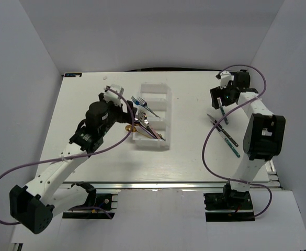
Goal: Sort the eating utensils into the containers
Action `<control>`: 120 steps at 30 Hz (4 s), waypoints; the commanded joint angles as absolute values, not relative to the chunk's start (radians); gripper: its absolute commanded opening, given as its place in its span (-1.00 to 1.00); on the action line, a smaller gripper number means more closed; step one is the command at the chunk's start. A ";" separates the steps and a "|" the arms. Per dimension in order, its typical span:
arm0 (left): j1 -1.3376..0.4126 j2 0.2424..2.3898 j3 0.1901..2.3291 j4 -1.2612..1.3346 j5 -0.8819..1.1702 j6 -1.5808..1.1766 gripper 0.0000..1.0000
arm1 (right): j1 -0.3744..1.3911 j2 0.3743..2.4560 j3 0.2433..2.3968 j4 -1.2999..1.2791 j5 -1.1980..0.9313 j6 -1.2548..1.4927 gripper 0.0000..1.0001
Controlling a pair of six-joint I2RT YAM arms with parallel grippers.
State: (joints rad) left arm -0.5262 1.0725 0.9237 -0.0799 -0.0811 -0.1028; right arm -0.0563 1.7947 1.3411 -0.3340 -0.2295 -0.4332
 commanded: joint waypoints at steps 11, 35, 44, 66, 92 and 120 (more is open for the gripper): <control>-0.523 0.953 0.790 -0.077 -0.153 -0.005 0.96 | -0.083 2.160 1.820 -0.610 -0.199 -0.549 0.75; -0.523 0.945 0.779 -0.063 -0.178 0.032 0.96 | -0.120 2.324 1.893 -0.716 -0.187 -0.551 -0.01; -0.522 0.945 0.775 -0.058 -0.193 0.037 0.96 | -0.120 2.326 1.896 -0.704 -0.227 -0.555 -0.94; -0.489 0.956 0.762 -0.040 -0.232 0.046 0.96 | 0.360 1.982 1.864 -0.349 -0.707 -0.422 -1.00; -0.472 0.960 0.753 -0.026 -0.230 0.051 0.96 | 0.499 2.097 1.543 0.296 -0.609 -0.189 -0.96; -0.471 0.894 0.775 -0.048 -0.118 0.006 0.96 | 0.302 1.706 1.461 -0.616 -0.445 -0.633 0.79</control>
